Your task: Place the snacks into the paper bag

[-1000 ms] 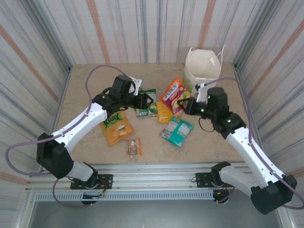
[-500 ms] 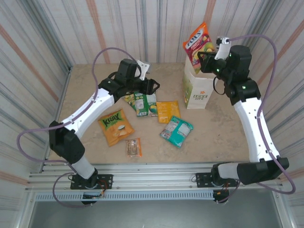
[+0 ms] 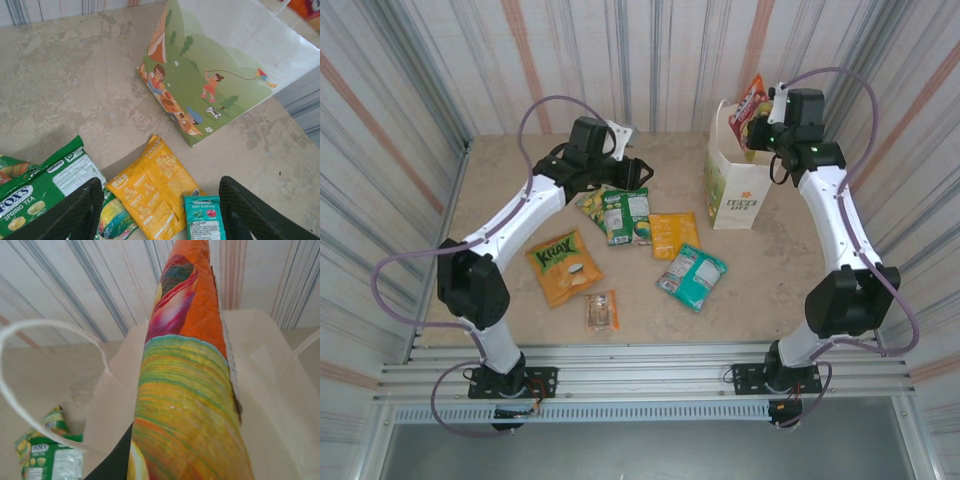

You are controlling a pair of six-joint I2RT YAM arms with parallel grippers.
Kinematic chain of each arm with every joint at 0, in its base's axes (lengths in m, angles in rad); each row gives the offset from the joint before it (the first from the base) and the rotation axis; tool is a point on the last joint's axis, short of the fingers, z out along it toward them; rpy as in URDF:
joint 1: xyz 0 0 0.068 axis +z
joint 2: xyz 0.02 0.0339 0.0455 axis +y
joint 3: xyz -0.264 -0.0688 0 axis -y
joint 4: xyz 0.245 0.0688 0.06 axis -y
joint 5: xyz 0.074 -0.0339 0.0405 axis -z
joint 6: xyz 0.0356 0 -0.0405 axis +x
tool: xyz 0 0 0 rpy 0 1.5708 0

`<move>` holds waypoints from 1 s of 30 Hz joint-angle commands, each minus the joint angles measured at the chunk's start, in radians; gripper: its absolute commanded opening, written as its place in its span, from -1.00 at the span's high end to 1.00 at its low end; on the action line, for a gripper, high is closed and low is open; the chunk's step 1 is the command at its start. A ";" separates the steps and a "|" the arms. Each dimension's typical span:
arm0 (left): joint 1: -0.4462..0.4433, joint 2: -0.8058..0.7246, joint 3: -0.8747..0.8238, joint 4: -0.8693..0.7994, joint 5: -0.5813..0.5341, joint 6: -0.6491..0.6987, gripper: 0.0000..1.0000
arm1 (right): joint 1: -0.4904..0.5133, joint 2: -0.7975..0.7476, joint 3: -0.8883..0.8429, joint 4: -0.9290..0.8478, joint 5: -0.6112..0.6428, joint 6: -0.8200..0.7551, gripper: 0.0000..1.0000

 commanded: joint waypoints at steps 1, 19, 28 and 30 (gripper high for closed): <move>0.011 0.023 0.025 0.023 0.029 0.009 -0.29 | 0.013 0.025 0.049 0.008 0.043 -0.063 0.94; 0.014 0.005 -0.029 0.016 0.081 -0.021 -0.25 | 0.035 0.015 0.050 -0.055 0.092 -0.081 0.02; -0.015 -0.090 -0.196 0.043 0.120 -0.095 -0.19 | 0.043 -0.166 0.028 -0.213 0.022 -0.030 -0.06; -0.031 -0.104 -0.242 0.063 0.129 -0.112 -0.19 | 0.046 -0.216 -0.020 -0.246 -0.016 -0.001 -0.06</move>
